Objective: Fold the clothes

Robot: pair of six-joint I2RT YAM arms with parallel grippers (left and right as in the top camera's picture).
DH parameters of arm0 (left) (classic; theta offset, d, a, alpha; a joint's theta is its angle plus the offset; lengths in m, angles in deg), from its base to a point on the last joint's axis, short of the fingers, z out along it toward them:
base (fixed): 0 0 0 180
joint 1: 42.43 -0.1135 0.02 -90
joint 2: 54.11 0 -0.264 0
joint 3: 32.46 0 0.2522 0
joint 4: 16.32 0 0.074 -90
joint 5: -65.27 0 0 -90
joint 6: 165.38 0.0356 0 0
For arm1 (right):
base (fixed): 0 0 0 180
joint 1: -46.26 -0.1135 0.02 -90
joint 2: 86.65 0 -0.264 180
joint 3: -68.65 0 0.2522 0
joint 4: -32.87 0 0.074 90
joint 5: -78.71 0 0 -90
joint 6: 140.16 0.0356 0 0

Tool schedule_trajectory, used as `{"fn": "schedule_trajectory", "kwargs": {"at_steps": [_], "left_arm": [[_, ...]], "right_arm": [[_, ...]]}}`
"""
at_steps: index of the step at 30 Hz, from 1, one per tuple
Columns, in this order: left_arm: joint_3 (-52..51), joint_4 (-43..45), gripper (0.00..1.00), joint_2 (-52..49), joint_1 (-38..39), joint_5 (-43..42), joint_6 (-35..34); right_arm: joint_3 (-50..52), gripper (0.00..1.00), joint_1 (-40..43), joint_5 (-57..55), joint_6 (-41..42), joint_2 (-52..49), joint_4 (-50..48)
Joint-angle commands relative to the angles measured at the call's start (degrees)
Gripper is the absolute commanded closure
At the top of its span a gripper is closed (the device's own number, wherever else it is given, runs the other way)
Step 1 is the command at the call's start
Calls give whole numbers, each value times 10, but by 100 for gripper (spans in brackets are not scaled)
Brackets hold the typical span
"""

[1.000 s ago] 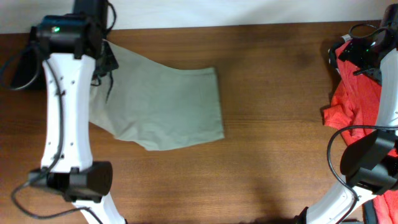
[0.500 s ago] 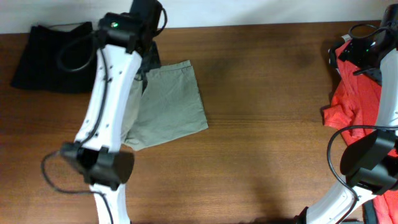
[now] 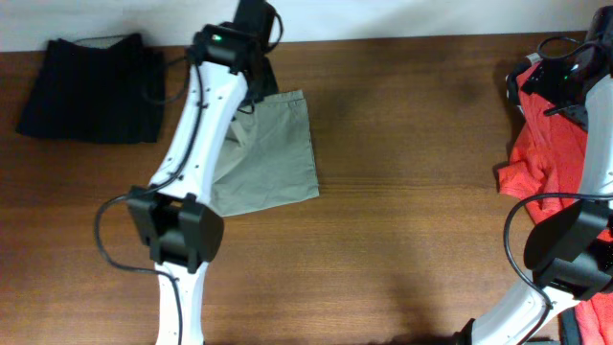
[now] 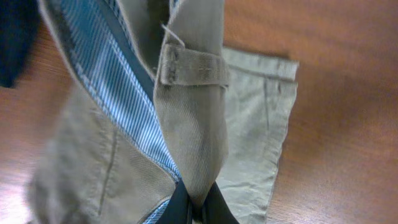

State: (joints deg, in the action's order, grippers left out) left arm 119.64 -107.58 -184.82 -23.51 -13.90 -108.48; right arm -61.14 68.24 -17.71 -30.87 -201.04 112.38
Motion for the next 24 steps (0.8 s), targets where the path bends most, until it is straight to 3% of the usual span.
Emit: {"fn": "schedule_trajectory", "kwargs": {"at_steps": [1,7,15,17,20,24], "left_arm": [[4,14,99,-68,27,-45,-7],[4,54,99,-121,63,-88,-7],[4,68,98,-124,85,-85,-7],[4,72,84,-125,86,-85,-7],[4,76,74,-127,87,-85,-7],[21,74,73,-126,86,-85,29]], "right_arm": [[-3,1,-2,-5,3,3,0],[-3,1,-2,-5,3,3,0],[-3,1,-2,-5,3,3,0],[-3,1,-2,-5,3,3,0],[-3,1,-2,-5,3,3,0],[-3,1,-2,-5,3,3,0]]}}
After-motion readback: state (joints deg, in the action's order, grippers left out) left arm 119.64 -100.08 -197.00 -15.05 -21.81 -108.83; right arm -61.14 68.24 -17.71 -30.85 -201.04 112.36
